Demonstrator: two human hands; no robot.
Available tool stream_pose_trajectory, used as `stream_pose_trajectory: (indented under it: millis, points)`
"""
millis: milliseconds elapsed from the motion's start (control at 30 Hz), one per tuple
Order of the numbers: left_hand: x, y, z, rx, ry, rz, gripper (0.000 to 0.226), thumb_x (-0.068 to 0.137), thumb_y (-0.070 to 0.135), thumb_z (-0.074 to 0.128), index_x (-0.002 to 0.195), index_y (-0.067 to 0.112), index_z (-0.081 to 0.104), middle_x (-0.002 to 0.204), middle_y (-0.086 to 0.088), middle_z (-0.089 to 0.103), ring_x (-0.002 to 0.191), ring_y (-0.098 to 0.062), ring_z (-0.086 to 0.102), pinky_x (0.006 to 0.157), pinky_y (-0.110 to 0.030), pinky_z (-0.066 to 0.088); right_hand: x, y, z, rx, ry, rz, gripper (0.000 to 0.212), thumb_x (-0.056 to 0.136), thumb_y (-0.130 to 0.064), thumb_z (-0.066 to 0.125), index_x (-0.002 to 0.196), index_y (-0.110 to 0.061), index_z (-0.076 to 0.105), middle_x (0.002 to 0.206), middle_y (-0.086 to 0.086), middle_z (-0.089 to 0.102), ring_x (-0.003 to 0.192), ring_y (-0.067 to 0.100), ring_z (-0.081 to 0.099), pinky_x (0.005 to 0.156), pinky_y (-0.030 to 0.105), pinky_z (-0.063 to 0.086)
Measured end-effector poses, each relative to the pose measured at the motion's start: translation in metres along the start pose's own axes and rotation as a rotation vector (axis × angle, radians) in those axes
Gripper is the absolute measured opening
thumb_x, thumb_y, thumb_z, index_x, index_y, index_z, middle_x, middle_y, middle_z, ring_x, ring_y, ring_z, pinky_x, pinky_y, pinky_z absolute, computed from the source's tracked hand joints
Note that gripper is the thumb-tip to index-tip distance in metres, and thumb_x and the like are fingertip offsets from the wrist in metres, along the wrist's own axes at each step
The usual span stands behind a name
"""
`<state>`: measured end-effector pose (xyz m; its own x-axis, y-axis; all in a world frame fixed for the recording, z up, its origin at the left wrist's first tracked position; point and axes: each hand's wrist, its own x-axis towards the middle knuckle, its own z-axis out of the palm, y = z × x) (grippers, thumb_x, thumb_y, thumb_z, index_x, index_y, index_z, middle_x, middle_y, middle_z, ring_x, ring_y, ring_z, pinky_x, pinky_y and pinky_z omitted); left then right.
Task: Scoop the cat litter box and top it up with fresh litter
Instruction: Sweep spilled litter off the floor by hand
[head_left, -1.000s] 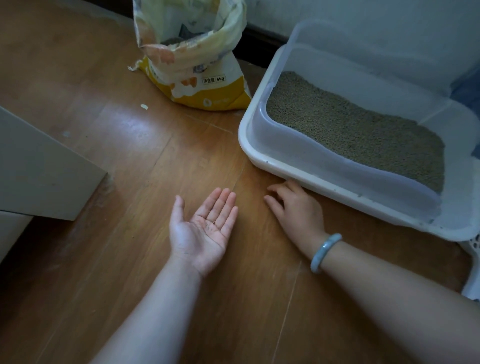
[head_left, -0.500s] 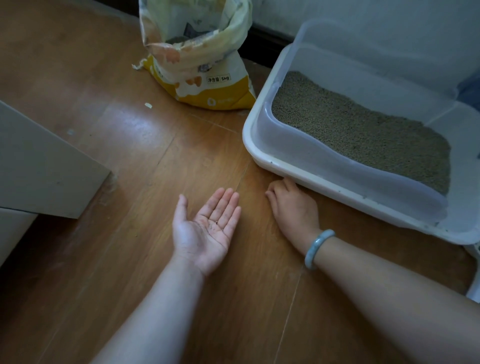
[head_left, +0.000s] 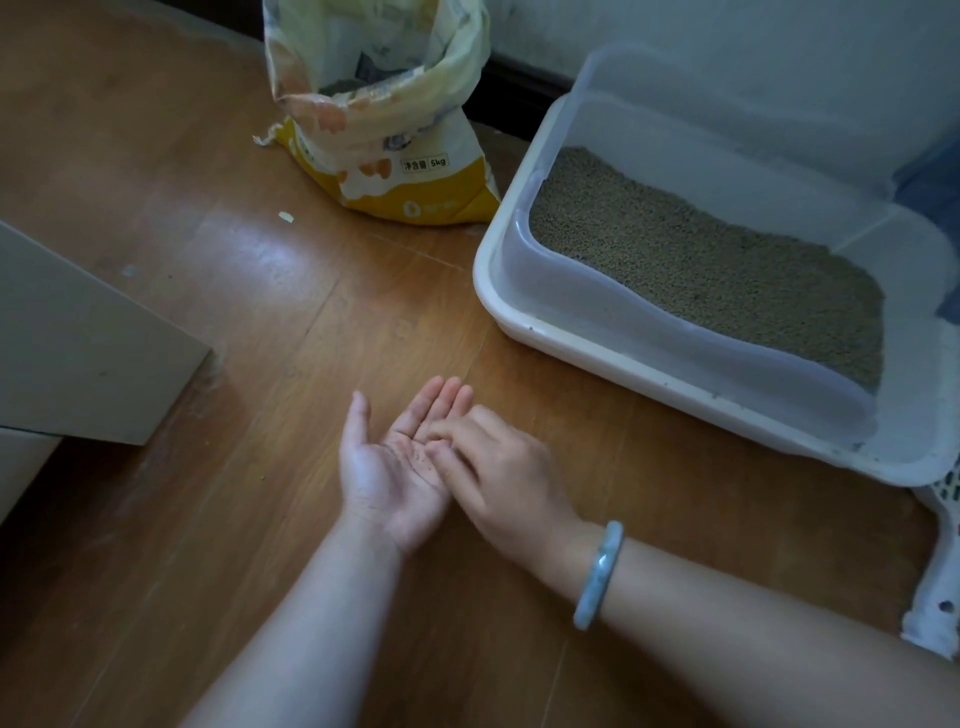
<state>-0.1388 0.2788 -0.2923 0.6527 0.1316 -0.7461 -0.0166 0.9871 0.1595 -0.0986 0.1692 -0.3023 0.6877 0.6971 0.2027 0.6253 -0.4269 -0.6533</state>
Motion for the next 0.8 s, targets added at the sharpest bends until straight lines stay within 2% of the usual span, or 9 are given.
stream_pose_trajectory:
  millis: [133, 200, 300, 467, 533, 600, 700, 800]
  points:
    - [0.002, 0.003, -0.004, -0.012, 0.022, 0.015, 0.070, 0.090, 0.060, 0.038, 0.117, 0.000, 0.060, 0.116, -0.015, 0.067, 0.104, -0.027, 0.067, 0.088, -0.042, 0.052, -0.007, 0.034, -0.019, -0.118, -0.011, 0.197, 0.034, 0.095, -0.036, 0.041, 0.120, -0.024, 0.061, 0.091, -0.001, 0.062, 0.073, 0.022, 0.063, 0.061, 0.035, 0.052]
    - [0.001, 0.003, -0.005, -0.017, 0.023, 0.015, 0.069, 0.090, 0.060, 0.038, 0.117, 0.000, 0.060, 0.115, -0.015, 0.068, 0.104, -0.027, 0.066, 0.088, -0.043, 0.052, -0.005, 0.055, -0.028, -0.242, -0.100, 0.344, 0.039, 0.098, -0.033, 0.038, 0.135, -0.028, 0.048, 0.100, -0.001, 0.062, 0.082, 0.022, 0.062, 0.068, 0.039, 0.053]
    - [0.002, 0.002, -0.006, -0.020, 0.028, 0.010, 0.070, 0.090, 0.060, 0.037, 0.118, 0.000, 0.060, 0.116, -0.015, 0.067, 0.105, -0.026, 0.066, 0.089, -0.043, 0.051, 0.004, 0.074, -0.037, -0.364, -0.233, 0.435, 0.044, 0.099, -0.033, 0.036, 0.142, -0.032, 0.035, 0.114, 0.003, 0.063, 0.098, 0.027, 0.062, 0.078, 0.042, 0.053]
    - [0.002, 0.001, -0.004, -0.017, 0.024, 0.005, 0.070, 0.090, 0.060, 0.038, 0.118, 0.000, 0.060, 0.115, -0.014, 0.068, 0.105, -0.026, 0.066, 0.089, -0.044, 0.051, 0.018, 0.079, -0.037, -0.458, -0.285, 0.377, 0.044, 0.098, -0.033, 0.035, 0.143, -0.036, 0.032, 0.107, 0.004, 0.063, 0.094, 0.030, 0.063, 0.075, 0.040, 0.053]
    - [0.003, 0.002, -0.003, -0.014, 0.024, 0.007, 0.070, 0.090, 0.060, 0.038, 0.117, 0.000, 0.060, 0.115, -0.014, 0.068, 0.105, -0.026, 0.066, 0.089, -0.044, 0.052, 0.016, 0.081, -0.035, -0.511, -0.277, 0.290, 0.045, 0.098, -0.031, 0.037, 0.143, -0.035, 0.033, 0.102, 0.003, 0.064, 0.088, 0.030, 0.064, 0.066, 0.035, 0.052]
    - [0.004, 0.003, -0.003, -0.012, 0.023, 0.008, 0.070, 0.090, 0.060, 0.038, 0.116, 0.000, 0.061, 0.116, -0.014, 0.067, 0.106, -0.026, 0.066, 0.089, -0.043, 0.052, 0.013, 0.082, -0.034, -0.558, -0.270, 0.194, 0.045, 0.094, -0.026, 0.046, 0.139, -0.030, 0.043, 0.089, 0.005, 0.065, 0.074, 0.032, 0.065, 0.055, 0.032, 0.045]
    - [0.004, 0.003, -0.004, -0.015, 0.025, 0.010, 0.070, 0.090, 0.060, 0.038, 0.116, 0.000, 0.061, 0.116, -0.014, 0.067, 0.106, -0.026, 0.066, 0.089, -0.043, 0.051, 0.008, 0.089, -0.032, -0.588, -0.172, 0.083, 0.036, 0.080, -0.018, 0.065, 0.117, -0.020, 0.065, 0.062, 0.005, 0.062, 0.046, 0.031, 0.059, 0.039, 0.029, 0.042]
    - [0.003, 0.003, -0.005, -0.015, 0.025, 0.009, 0.070, 0.090, 0.060, 0.038, 0.117, 0.000, 0.061, 0.115, -0.014, 0.067, 0.106, -0.026, 0.066, 0.089, -0.044, 0.051, 0.005, 0.092, -0.030, -0.570, -0.105, 0.066, 0.023, 0.083, -0.025, 0.057, 0.100, -0.021, 0.071, 0.061, 0.002, 0.063, 0.046, 0.027, 0.060, 0.038, 0.029, 0.045]
